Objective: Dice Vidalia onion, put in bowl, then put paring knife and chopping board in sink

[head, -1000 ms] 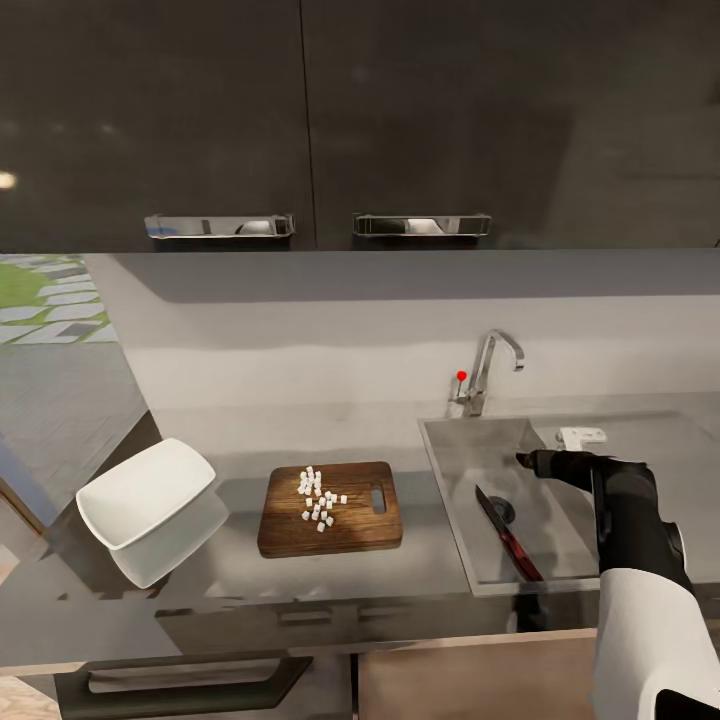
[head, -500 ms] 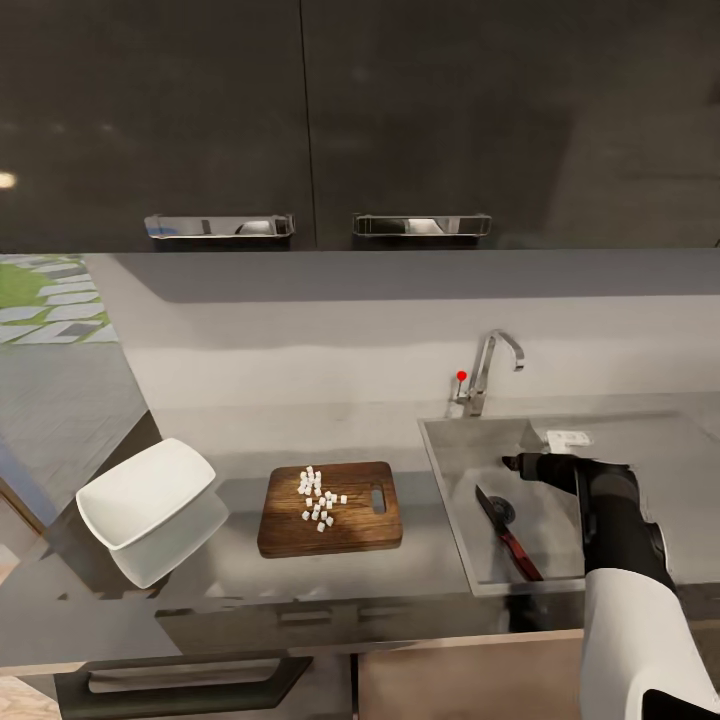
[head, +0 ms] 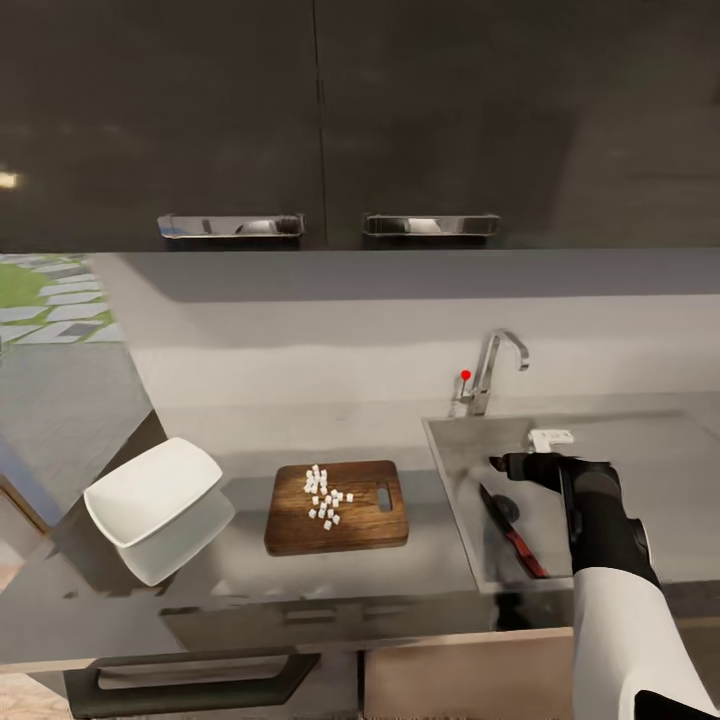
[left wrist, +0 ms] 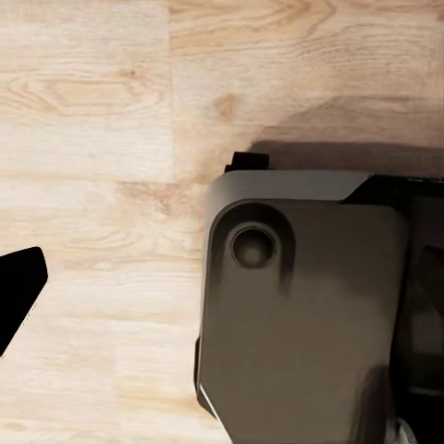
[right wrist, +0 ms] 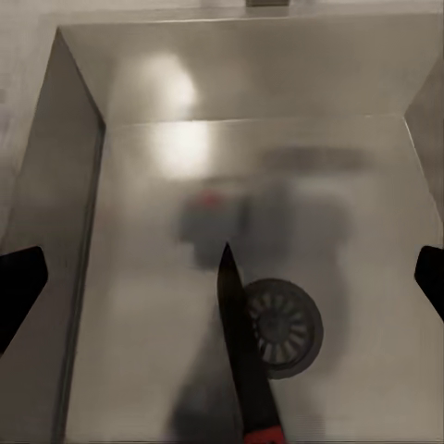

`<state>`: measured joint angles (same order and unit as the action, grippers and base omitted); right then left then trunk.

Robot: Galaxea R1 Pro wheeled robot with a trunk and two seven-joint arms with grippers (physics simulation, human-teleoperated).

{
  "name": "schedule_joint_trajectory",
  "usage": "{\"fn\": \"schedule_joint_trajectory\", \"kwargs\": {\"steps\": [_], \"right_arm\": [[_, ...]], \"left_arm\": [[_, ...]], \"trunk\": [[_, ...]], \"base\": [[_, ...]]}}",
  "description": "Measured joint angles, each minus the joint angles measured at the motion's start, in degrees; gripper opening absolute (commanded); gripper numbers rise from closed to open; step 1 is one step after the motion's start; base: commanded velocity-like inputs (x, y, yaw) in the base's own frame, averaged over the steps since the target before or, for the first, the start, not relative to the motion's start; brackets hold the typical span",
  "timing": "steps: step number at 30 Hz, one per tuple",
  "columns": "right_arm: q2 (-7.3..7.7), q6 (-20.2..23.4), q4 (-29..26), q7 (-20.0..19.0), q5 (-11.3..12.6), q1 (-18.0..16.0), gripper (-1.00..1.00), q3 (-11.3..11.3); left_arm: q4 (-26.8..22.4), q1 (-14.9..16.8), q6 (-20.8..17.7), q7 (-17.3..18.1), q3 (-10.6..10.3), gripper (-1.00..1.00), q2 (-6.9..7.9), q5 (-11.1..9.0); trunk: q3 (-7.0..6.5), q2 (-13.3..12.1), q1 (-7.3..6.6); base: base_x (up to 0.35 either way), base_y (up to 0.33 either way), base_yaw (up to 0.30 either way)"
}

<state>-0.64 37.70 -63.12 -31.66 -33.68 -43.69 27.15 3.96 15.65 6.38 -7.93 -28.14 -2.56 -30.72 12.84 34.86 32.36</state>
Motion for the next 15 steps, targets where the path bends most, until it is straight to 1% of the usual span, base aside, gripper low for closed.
{"fn": "schedule_joint_trajectory", "kwargs": {"steps": [5,15], "right_arm": [[0.0,-0.01,0.01,-0.11,0.0,0.0,1.0,-0.08],[0.0,-0.01,0.02,-0.04,-0.01,0.0,1.0,-0.09]], "left_arm": [[0.19,0.0,3.72,0.34,0.0,1.0,0.39,-0.18],[0.23,0.0,4.29,0.5,0.0,1.0,0.41,-0.24]], "trunk": [[0.0,0.0,0.0],[0.0,0.0,-0.01]], "base": [[-0.083,0.268,0.0],[-0.015,0.286,0.0]]}}
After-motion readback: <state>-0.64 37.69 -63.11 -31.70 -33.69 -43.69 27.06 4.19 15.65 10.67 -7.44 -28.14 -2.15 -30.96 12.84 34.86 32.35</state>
